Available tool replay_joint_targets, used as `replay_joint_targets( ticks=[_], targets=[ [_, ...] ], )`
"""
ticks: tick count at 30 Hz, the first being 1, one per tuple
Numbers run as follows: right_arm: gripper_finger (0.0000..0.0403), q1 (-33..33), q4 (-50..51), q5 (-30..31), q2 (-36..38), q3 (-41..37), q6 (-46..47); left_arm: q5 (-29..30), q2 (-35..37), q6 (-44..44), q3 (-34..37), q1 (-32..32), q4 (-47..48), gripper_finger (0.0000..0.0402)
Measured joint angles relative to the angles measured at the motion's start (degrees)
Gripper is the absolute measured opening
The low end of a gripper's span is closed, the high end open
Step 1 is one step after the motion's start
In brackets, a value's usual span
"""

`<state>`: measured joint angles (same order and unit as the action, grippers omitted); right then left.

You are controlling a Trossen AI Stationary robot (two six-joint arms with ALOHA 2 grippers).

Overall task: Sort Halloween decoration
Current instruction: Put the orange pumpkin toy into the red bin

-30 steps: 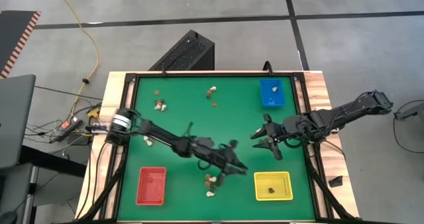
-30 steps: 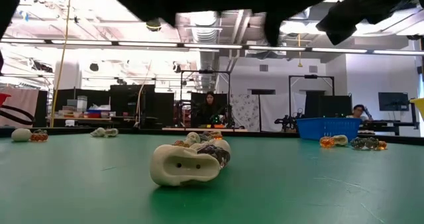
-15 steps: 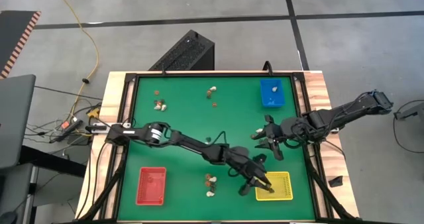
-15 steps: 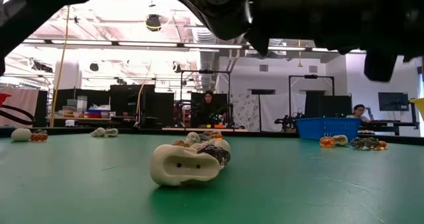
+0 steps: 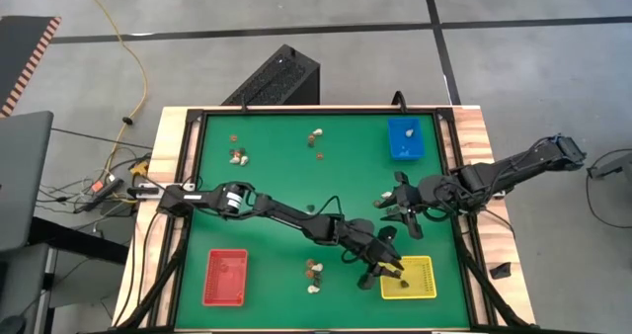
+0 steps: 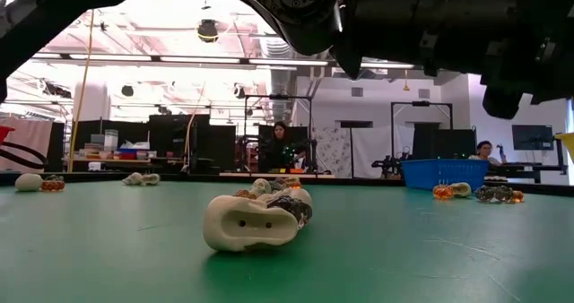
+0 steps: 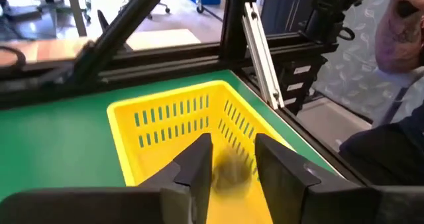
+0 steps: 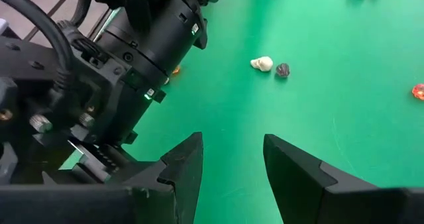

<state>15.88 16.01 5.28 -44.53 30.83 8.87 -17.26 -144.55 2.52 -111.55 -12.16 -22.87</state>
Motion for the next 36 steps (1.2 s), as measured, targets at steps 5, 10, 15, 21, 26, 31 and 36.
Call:
replay_joint_targets(
  ticks=[5, 10, 15, 21, 26, 31, 36],
  targets=[
    [0.0189, 0.0, 0.02, 0.0, 0.0, 0.02, -0.29, -0.51, 0.0, -0.11, 0.0, 0.8, 0.25, 0.014],
    [0.0189, 0.0, 0.02, 0.02, -0.01, 0.01, -0.34, -4.85, 3.33, -2.81, 0.04, 1.88, 10.86, 0.015],
    [0.0189, -0.35, -1.9, 1.74, -0.13, 0.28, -0.29, -1.62, 11.7, -7.99, -0.07, 2.04, 34.95, 0.0148],
    [0.0189, -0.63, -1.73, 1.03, -1.51, 0.04, -0.53, 9.94, 17.54, -8.11, 0.51, -0.07, 64.6, 0.0144],
    [0.0189, -0.62, -1.82, 1.05, -2.76, 0.04, -2.35, 13.09, 19.14, -1.97, 4.92, -2.67, 73.81, 0.0144],
    [0.0189, -0.96, -2.33, 1.05, -3.58, 0.04, -4.18, 10.29, 20.37, -0.72, 9.48, -4.41, 73.64, 0.0144],
    [0.0189, -0.93, -3.21, 1.03, -4.24, 0.02, -4.27, 10.0, 20.48, -1.22, 9.84, -5.59, 73.06, 0.0144]
  ],
)
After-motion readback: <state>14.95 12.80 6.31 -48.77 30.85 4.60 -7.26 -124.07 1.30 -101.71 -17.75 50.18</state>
